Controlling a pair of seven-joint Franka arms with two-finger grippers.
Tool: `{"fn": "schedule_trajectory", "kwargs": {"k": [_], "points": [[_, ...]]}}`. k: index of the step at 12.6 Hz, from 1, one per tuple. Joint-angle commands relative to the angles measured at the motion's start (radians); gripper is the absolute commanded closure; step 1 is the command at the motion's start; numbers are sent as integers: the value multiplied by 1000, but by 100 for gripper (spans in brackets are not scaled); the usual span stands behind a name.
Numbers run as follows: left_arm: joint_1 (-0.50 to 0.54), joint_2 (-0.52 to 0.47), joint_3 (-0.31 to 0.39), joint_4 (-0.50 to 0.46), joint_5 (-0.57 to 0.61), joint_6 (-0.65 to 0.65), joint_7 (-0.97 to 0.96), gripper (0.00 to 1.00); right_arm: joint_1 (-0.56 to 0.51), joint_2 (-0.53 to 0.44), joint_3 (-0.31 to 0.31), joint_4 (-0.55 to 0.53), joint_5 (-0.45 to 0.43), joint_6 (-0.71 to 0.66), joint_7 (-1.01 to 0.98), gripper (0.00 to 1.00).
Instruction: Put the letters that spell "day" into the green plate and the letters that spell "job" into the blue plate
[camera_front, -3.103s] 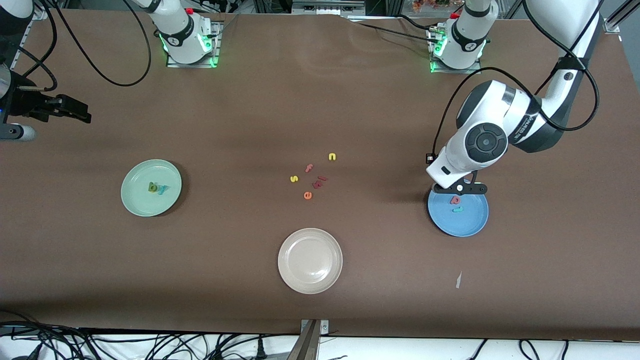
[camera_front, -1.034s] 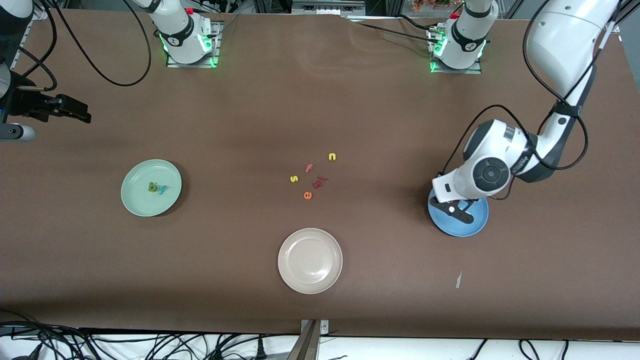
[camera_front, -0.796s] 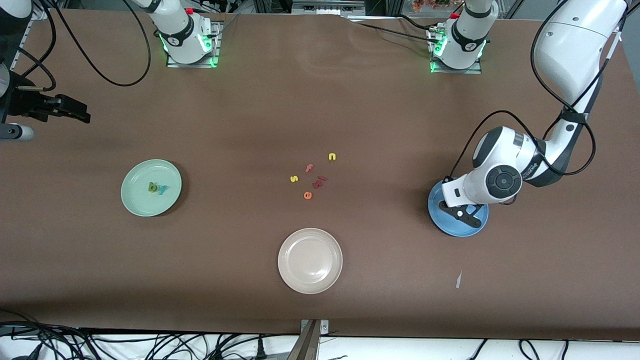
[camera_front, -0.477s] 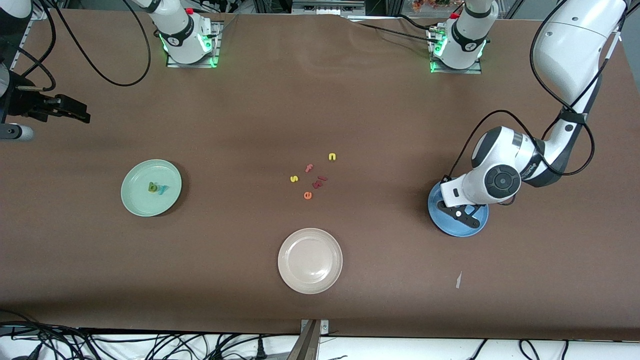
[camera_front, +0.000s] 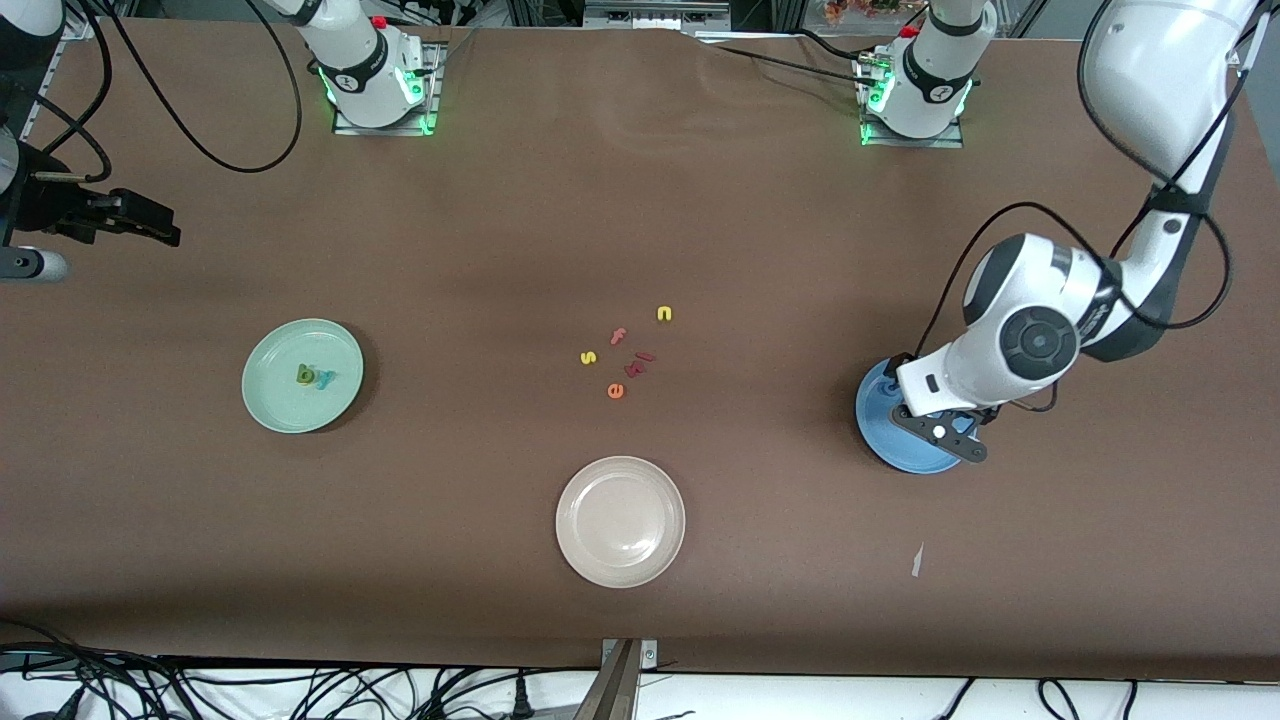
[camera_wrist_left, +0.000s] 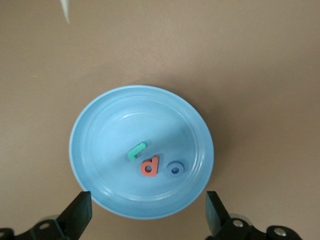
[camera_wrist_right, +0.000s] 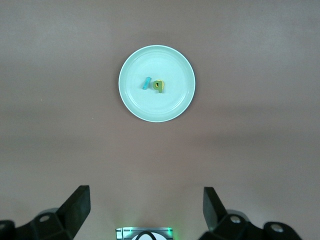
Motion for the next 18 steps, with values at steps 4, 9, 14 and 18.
{"fn": "schedule_trajectory", "kwargs": {"k": [4,9,14,18], "points": [[-16,-102,-27,254,-78,-370,-178,0,-8,-6,12,8,7,-18,9,0],[26,-177,-56,356,-149,-494,-184,0,-10,-3,11,8,7,-15,8,0],[66,-252,-55,327,-218,-506,-164,0,12,8,35,10,5,4,12,0],[53,-261,-43,327,-213,-509,-164,0,12,-3,34,11,7,-13,11,0]]}}
